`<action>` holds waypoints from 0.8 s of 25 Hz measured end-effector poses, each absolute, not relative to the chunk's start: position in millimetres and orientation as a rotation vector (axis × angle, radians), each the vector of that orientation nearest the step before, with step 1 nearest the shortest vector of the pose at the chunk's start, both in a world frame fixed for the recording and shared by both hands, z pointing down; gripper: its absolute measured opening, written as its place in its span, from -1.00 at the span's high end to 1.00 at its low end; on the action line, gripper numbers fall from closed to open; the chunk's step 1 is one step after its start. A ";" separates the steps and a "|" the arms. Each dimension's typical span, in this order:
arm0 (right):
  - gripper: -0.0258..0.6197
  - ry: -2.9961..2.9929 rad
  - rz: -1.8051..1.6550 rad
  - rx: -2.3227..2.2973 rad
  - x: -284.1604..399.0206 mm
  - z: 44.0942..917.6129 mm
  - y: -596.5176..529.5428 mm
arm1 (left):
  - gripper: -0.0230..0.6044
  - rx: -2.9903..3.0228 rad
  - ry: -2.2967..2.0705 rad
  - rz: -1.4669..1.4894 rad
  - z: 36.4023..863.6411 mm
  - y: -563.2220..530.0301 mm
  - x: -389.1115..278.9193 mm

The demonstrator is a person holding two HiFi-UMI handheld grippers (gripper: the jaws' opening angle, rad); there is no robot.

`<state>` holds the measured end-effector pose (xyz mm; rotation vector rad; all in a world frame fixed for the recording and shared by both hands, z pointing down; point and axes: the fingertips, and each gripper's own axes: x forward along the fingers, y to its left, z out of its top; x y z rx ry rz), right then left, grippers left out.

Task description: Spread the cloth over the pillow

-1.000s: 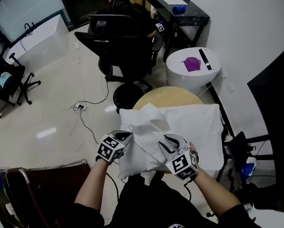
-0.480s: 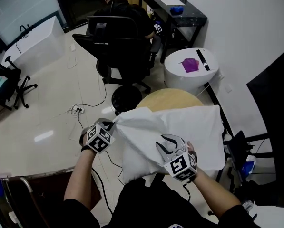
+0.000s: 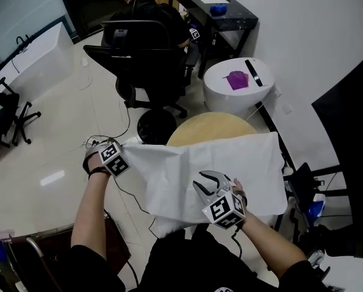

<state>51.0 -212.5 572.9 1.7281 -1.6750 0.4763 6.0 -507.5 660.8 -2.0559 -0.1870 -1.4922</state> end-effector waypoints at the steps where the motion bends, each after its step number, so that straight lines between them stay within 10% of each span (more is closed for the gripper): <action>1: 0.49 -1.673 0.481 1.729 51.3 574.2 -213.7 | 0.93 -2.041 -0.171 -1.508 664.6 -515.1 4.8; 20: 0.49 -1.629 0.583 1.651 60.4 623.1 -222.0 | 0.74 -1.988 -0.142 -1.708 748.8 -537.0 -5.8</action>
